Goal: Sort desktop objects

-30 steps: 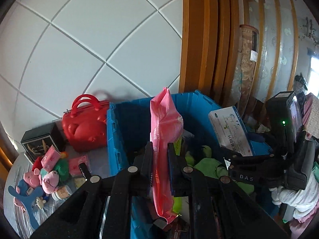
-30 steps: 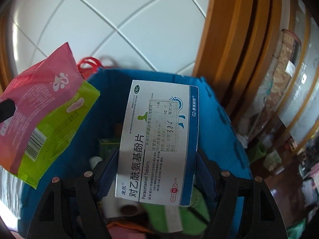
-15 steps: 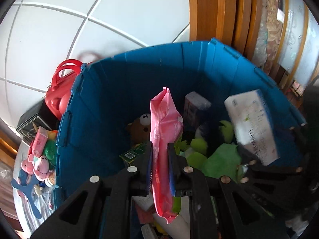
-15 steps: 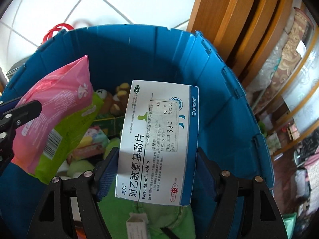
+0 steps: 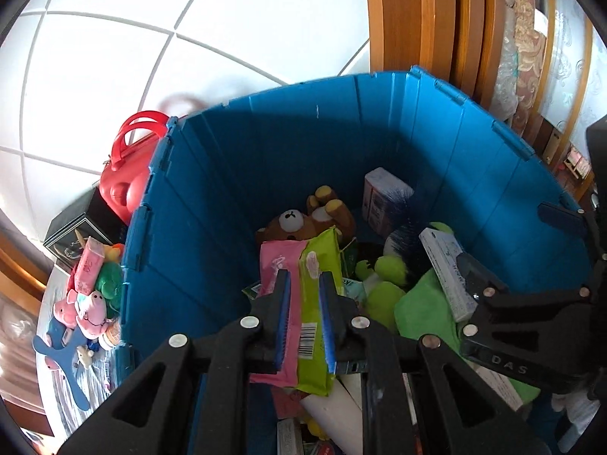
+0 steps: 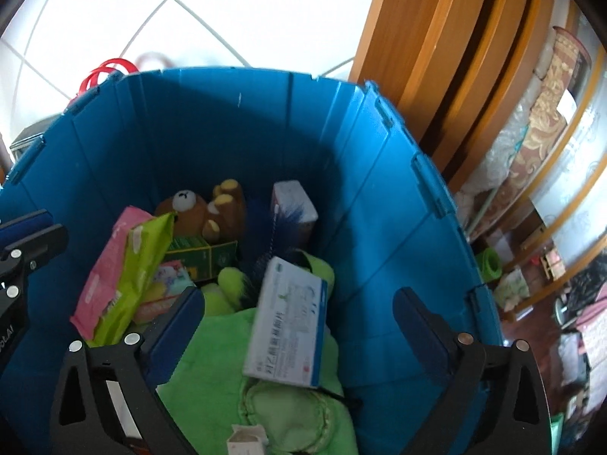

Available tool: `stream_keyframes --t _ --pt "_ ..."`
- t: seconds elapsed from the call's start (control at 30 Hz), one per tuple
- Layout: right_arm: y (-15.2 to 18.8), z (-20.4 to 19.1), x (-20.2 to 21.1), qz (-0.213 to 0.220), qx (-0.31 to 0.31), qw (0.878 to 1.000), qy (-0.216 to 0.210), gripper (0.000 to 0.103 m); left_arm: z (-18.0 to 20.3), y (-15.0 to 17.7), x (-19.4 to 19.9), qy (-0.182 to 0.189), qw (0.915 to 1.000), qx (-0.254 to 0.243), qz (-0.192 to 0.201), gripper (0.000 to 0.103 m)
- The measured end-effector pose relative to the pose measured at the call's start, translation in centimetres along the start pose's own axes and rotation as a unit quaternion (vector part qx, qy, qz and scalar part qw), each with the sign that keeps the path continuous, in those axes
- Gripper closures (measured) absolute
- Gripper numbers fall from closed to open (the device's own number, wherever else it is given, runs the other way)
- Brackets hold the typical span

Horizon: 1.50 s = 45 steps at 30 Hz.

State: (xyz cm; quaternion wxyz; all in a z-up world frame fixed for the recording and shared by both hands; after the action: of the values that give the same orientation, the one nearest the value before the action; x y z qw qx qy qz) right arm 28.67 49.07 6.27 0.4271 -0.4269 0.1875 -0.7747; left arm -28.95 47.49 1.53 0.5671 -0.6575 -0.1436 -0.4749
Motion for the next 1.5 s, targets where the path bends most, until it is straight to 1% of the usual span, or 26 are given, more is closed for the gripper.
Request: stream_keyframes --t 0.1,0.23,0.3,0.33,0.37,0.4,0.43,0.47,0.5,0.6,0.73,0.83,0.93,1.07,1.17,1.27,1.37,1.5 --pt "-0.1 0.5 1.0 0.009 0.0 1.0 -0.002 0.0 0.4 0.0 1.7 0.009 0.9998 -0.011 0.015 0.088" --pt "0.4 1.1 3.4 0.025 0.001 1.0 -0.013 0.0 1.2 0.4 4.7 0.003 0.9986 -0.031 0.043 0.088" --pt "1.0 1.5 5.2 0.037 0.001 0.999 -0.023 0.0 1.4 0.9 6.1 0.001 0.9978 -0.033 0.057 0.075" --pt "1.2 1.7 5.8 0.042 -0.001 0.999 -0.025 0.0 1.6 1.1 6.9 0.007 0.9974 -0.032 0.064 0.052" --pt "1.7 1.9 6.8 0.048 -0.002 0.998 -0.029 0.0 1.8 1.5 7.6 0.018 0.9968 -0.032 0.072 0.025" --pt "2.1 2.1 7.5 0.054 -0.002 0.998 -0.035 0.0 2.0 1.8 8.5 0.028 0.9957 -0.031 0.083 0.016" --pt "2.6 2.2 8.4 0.061 -0.004 0.997 -0.039 0.0 2.2 2.1 9.3 0.035 0.9944 -0.032 0.095 0.013" --pt "3.2 2.4 9.3 0.069 -0.006 0.997 -0.042 0.0 2.3 2.5 10.0 0.036 0.9933 -0.035 0.104 0.013" --pt "3.8 2.5 10.1 0.06 -0.004 0.997 -0.058 0.0 2.6 3.0 10.8 0.032 0.9922 -0.041 0.114 0.013" --pt "5.7 3.1 12.7 0.08 -0.02 0.994 -0.075 0.0 3.3 4.7 13.8 0.026 0.9857 -0.05 0.158 0.013" --pt "7.8 4.0 15.5 0.105 -0.055 0.989 -0.085 0.0 3.4 7.2 17.0 0.02 0.9765 -0.038 0.211 0.012" --pt "9.2 4.4 17.0 0.122 -0.079 0.986 -0.083 0.0 3.5 9.1 18.8 0.025 0.9705 -0.033 0.237 0.012" --pt "10.3 4.6 18.1 0.136 -0.098 0.982 -0.081 0.0 3.4 10.6 19.4 0.026 0.9669 -0.027 0.252 0.003" --pt "11.8 4.7 19.2 0.156 -0.122 0.979 -0.059 0.0 3.7 11.9 19.1 0.024 0.9678 -0.021 0.25 0.003" --pt "12.6 4.7 19.3 0.159 -0.131 0.977 -0.05 0.0 4.0 12.7 18.7 0.014 0.9697 -0.011 0.244 0.003" --pt "13.1 4.8 19.0 0.157 -0.137 0.977 -0.048 0.0 3.9 13.2 18.3 0.014 0.9724 0.006 0.233 0.003" --pt "13.5 4.9 18.5 0.151 -0.142 0.977 -0.054 0.0 3.9 13.6 17.8 0.009 0.9747 0.009 0.223 0.003" --pt "13.8 5.3 18.0 0.14 -0.149 0.978 -0.05 0.0 4.3 14.0 17.4 0.027 0.9776 0.0 0.209 0.003"
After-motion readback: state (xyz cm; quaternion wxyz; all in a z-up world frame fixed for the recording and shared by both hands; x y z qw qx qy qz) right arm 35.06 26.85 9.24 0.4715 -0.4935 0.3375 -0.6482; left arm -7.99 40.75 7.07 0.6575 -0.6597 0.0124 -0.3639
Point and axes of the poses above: each gripper's, at about its wrist camera, not at the fingertips, and x roughly against the way its jaws point, z to its right, y to its underside, the point moved 5 cm from there along -x, roughly the way its jaws point, and after that the axes turned 15 degrees about y, right-handed, at the moved point
